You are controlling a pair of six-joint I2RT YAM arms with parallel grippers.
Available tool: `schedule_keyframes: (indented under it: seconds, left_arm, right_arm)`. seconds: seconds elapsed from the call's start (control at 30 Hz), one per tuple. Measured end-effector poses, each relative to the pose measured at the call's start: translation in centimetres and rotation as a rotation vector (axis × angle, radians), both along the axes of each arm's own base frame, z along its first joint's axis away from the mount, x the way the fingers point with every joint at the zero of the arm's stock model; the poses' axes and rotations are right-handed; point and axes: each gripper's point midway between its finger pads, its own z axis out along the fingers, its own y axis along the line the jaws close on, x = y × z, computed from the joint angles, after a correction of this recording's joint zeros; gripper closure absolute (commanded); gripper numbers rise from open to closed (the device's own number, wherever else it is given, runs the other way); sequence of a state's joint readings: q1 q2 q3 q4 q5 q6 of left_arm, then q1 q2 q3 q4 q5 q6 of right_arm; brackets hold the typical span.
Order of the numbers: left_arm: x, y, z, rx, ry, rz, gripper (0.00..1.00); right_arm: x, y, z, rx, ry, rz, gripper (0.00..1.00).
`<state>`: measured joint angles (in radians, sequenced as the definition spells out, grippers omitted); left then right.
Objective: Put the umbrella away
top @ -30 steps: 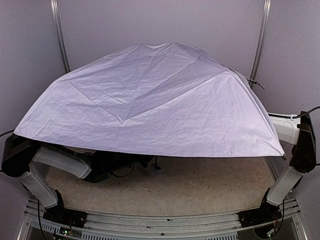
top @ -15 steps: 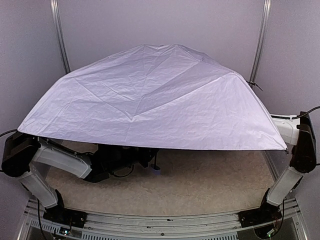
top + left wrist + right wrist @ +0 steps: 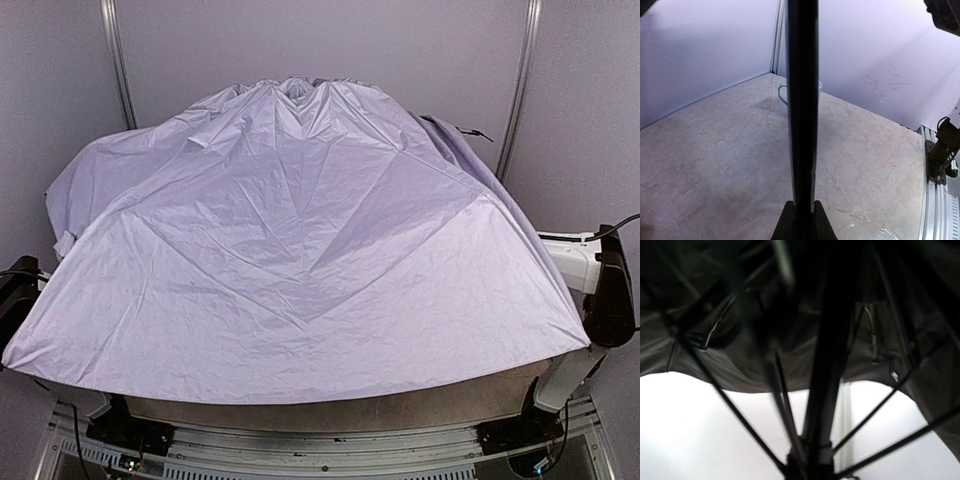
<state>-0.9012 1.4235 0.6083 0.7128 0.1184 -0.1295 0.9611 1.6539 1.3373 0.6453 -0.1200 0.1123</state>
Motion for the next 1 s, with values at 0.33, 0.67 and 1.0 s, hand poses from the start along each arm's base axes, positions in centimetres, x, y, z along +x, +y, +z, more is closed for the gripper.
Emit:
schedule_keyframes:
  seconds: [0.33, 0.67, 1.0]
  left_arm:
    - [-2.6, 0.8, -1.2, 0.043, 0.048, -0.091, 1.0]
    - [-2.5, 2.2, -3.9, 0.119, 0.112, -0.064, 1.0]
    - [-1.8, 2.4, -7.8, 0.18, 0.193, -0.085, 1.0]
  right_arm:
    - [-2.0, 1.4, -2.8, -0.046, -0.034, 0.067, 0.96]
    - [-1.1, 2.3, -6.4, -0.028, 0.021, 0.06, 0.97]
    - [-0.3, 1.6, -10.8, -0.088, 0.084, -0.006, 0.98]
